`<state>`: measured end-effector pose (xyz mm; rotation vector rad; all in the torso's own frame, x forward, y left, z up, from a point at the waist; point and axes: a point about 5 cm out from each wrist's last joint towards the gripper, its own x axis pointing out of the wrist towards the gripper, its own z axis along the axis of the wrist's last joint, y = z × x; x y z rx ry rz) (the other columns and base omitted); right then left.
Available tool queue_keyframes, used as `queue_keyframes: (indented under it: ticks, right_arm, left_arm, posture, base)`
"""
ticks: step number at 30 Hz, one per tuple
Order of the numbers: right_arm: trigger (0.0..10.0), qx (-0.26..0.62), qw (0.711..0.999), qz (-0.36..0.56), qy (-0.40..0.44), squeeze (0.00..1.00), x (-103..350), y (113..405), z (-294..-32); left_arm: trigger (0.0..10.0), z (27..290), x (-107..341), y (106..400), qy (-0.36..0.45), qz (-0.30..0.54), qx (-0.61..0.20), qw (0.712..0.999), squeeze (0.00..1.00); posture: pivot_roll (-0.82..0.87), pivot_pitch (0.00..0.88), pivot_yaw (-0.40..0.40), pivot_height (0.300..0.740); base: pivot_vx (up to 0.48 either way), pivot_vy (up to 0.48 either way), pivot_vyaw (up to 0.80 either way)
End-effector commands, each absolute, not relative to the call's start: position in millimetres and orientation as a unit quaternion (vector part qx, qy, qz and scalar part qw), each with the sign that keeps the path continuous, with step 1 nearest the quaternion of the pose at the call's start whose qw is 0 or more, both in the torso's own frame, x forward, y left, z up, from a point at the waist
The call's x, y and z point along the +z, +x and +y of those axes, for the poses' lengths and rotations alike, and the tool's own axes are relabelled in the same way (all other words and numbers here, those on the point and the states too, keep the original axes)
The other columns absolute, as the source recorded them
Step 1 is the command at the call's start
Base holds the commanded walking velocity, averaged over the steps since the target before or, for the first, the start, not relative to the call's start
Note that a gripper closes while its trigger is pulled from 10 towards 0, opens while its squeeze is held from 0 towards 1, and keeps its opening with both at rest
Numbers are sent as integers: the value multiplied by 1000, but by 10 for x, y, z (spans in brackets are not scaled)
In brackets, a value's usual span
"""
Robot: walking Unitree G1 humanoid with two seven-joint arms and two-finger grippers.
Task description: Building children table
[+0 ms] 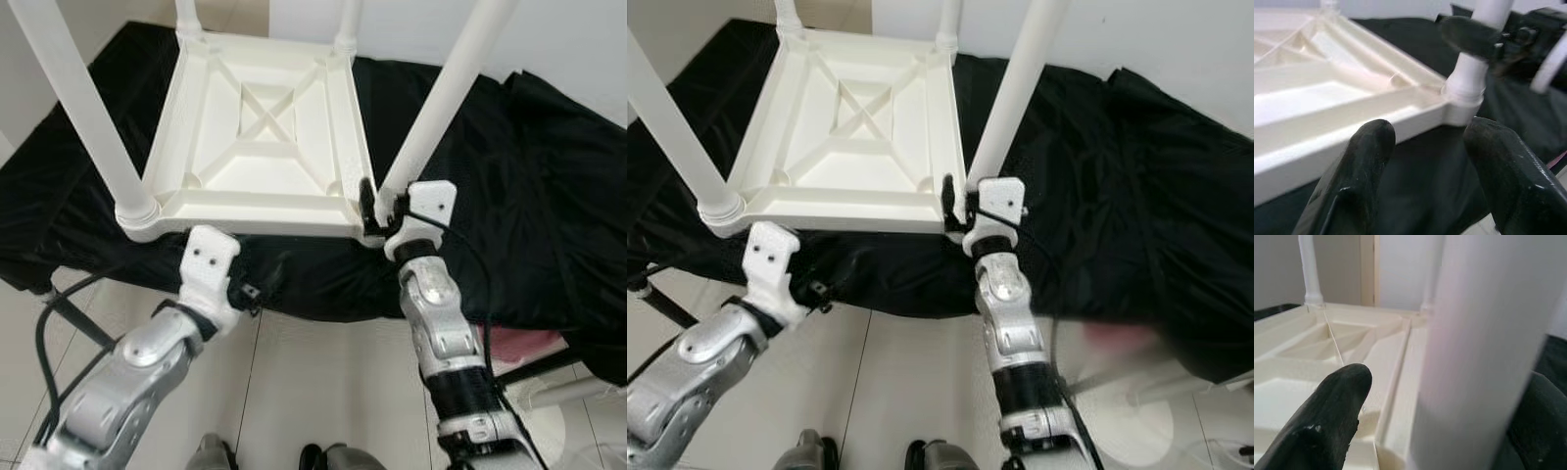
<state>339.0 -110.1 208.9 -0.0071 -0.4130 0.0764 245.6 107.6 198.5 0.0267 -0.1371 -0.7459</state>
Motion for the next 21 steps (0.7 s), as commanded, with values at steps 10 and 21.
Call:
queue_keyframes:
  ticks: [10,21]
  right_arm:
    - [2588,-10,981,-192,-8,0,2187,3590,-1144]
    - [10000,-7,982,-191,5,0,2226,3636,-1079]
  left_arm:
    - [10000,1007,1910,2418,74,-40,-552,830,0]
    - [10000,1063,1707,2291,53,17,-551,832,0]
  posture:
    - [27,133,-70,740]
    - [26,142,-68,740]
  base:
    - [0,0,0]
    - [0,0,0]
